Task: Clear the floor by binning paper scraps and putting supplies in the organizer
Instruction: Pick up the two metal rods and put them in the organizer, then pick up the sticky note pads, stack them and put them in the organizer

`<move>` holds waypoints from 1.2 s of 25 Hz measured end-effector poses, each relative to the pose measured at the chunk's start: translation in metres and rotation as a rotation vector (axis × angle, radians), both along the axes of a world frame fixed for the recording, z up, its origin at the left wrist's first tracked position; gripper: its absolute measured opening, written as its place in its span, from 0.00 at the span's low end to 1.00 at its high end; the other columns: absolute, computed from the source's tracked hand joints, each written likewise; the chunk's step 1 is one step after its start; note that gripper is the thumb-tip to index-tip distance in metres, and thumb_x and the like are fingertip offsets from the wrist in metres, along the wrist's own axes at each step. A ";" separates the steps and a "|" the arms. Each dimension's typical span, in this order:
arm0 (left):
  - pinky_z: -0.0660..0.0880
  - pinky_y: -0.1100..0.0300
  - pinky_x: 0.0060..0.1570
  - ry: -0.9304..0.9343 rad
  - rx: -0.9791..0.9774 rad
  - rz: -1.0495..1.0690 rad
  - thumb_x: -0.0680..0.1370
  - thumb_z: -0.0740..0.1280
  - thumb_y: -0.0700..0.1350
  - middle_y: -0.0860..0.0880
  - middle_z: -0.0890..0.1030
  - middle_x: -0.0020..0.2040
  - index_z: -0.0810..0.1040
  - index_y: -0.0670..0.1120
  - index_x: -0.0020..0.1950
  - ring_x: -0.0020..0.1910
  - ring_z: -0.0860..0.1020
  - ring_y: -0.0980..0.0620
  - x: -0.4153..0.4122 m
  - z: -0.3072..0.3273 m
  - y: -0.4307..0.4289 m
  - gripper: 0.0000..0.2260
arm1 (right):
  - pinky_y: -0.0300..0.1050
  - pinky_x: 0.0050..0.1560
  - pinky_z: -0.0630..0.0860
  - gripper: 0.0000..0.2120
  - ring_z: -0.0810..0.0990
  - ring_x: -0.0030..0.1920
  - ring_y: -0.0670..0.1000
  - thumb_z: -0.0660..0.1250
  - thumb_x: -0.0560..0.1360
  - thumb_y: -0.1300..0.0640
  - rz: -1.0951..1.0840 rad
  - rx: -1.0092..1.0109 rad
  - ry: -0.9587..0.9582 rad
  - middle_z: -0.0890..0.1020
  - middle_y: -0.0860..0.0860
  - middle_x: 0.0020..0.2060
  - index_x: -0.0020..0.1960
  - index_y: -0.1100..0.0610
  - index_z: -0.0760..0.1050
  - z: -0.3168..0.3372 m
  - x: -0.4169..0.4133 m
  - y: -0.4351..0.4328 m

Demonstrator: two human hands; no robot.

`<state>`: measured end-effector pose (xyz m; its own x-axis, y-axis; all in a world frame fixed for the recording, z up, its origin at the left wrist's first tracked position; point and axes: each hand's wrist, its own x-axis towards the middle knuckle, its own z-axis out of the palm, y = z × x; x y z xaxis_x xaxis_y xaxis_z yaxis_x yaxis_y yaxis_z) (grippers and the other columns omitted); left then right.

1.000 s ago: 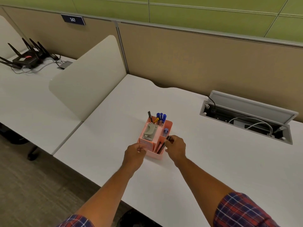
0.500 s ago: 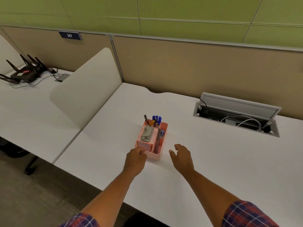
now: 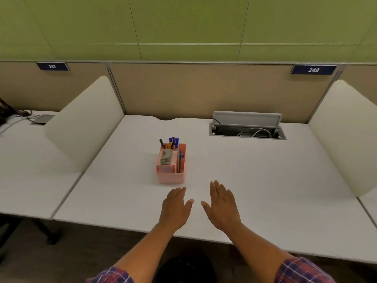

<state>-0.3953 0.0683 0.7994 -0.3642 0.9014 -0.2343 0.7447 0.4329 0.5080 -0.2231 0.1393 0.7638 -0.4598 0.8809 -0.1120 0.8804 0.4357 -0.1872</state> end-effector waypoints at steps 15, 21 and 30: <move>0.60 0.46 0.81 0.020 -0.040 -0.444 0.83 0.63 0.58 0.45 0.65 0.83 0.62 0.47 0.83 0.84 0.59 0.42 0.164 -0.052 -0.158 0.30 | 0.58 0.82 0.48 0.40 0.47 0.83 0.56 0.47 0.80 0.33 -0.400 -0.061 -0.077 0.49 0.55 0.84 0.83 0.55 0.43 -0.021 0.217 -0.233; 0.61 0.45 0.80 0.016 -0.089 -0.466 0.83 0.63 0.57 0.45 0.65 0.83 0.62 0.48 0.83 0.84 0.59 0.43 0.245 -0.074 -0.172 0.30 | 0.58 0.81 0.54 0.39 0.54 0.83 0.57 0.52 0.81 0.35 -0.473 -0.089 -0.074 0.55 0.56 0.83 0.83 0.56 0.49 -0.032 0.311 -0.261; 0.61 0.46 0.79 0.099 -0.219 -0.413 0.82 0.64 0.57 0.45 0.64 0.83 0.63 0.49 0.83 0.84 0.58 0.44 0.389 -0.172 -0.187 0.30 | 0.58 0.79 0.57 0.39 0.58 0.81 0.58 0.55 0.80 0.37 -0.385 -0.234 -0.087 0.57 0.56 0.82 0.83 0.58 0.53 -0.133 0.483 -0.261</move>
